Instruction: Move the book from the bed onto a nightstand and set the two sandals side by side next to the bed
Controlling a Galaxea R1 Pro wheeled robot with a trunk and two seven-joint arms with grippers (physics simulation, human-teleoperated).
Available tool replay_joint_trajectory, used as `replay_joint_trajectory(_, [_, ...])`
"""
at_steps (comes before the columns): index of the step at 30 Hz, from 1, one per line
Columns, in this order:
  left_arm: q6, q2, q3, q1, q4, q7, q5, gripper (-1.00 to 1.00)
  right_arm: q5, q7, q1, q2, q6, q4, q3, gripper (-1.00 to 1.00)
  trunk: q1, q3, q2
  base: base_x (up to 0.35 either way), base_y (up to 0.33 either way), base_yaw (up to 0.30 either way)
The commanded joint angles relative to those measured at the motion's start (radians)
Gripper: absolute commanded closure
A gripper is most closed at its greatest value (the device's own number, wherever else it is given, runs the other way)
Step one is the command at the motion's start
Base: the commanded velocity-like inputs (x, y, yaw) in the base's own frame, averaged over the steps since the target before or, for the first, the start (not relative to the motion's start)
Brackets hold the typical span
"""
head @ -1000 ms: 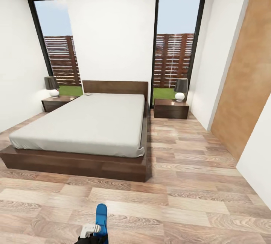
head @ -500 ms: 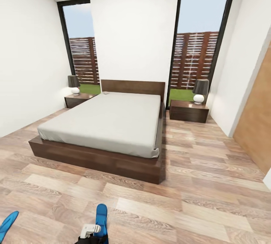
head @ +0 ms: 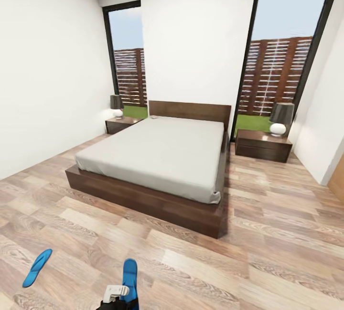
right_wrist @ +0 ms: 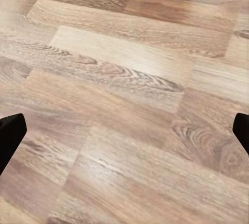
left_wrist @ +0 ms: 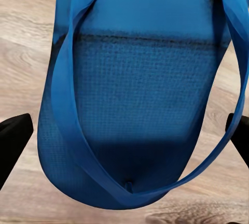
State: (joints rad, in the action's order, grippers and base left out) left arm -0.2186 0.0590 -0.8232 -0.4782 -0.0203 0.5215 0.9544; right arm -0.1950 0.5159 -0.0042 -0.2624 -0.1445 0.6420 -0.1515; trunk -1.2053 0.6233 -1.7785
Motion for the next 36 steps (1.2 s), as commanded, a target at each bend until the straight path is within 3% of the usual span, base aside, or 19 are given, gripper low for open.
replay_joint_trajectory(1, [-0.004,0.000,-0.008,-0.001,0.000,0.002,0.006,1.00,-0.007,0.007,0.000,0.000,0.000,-0.001,-0.002,-1.00,0.000,0.001,0.000,0.000,0.000,0.109])
replay_joint_trajectory(36, [-0.004,-0.001,-0.008,-0.001,0.000,0.002,0.007,1.00,-0.007,0.007,-0.001,0.000,0.000,-0.001,-0.002,-1.00,0.000,0.049,0.000,0.000,0.000,0.005])
